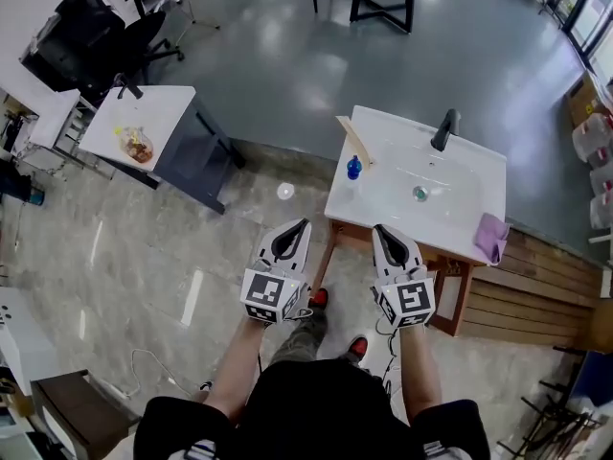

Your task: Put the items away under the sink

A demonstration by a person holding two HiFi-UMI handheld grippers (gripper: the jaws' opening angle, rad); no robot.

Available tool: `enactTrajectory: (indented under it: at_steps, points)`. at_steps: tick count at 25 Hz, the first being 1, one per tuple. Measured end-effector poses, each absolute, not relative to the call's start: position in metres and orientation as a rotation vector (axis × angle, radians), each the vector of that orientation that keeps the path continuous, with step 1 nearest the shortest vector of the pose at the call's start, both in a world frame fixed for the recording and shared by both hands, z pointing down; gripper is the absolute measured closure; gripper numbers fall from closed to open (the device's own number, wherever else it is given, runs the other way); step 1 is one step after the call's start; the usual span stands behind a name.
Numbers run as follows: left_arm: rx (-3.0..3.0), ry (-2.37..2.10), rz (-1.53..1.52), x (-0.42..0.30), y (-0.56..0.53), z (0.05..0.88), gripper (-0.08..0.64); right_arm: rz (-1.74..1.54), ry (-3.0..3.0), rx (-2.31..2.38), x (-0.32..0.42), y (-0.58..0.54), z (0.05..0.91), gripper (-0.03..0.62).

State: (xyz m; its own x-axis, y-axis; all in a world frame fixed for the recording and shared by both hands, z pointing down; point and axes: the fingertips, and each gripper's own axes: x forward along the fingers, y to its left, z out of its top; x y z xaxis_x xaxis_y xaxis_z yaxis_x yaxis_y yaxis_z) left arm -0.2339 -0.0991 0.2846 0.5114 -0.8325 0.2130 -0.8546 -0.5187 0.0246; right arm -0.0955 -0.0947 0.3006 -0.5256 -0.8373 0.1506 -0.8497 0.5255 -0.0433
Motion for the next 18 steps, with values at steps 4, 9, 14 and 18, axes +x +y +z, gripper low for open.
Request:
enactTrajectory:
  at_steps: [4, 9, 14, 18]
  points:
    - [2.62, -1.422, 0.282, -0.241, -0.129, 0.298, 0.554, 0.199, -2.618, 1.485, -0.105, -0.126, 0.316, 0.561]
    - [2.602, -1.357, 0.302, -0.248, -0.161, 0.323, 0.554, 0.2, -2.575, 1.507, -0.114, -0.164, 0.34, 0.561]
    - [2.596, -1.278, 0.337, -0.25, -0.178, 0.349, 0.554, 0.208, -2.534, 1.498, -0.123, -0.197, 0.363, 0.56]
    - [2.591, -1.23, 0.356, -0.25, -0.188, 0.363, 0.554, 0.222, -2.501, 1.518, -0.126, -0.217, 0.381, 0.557]
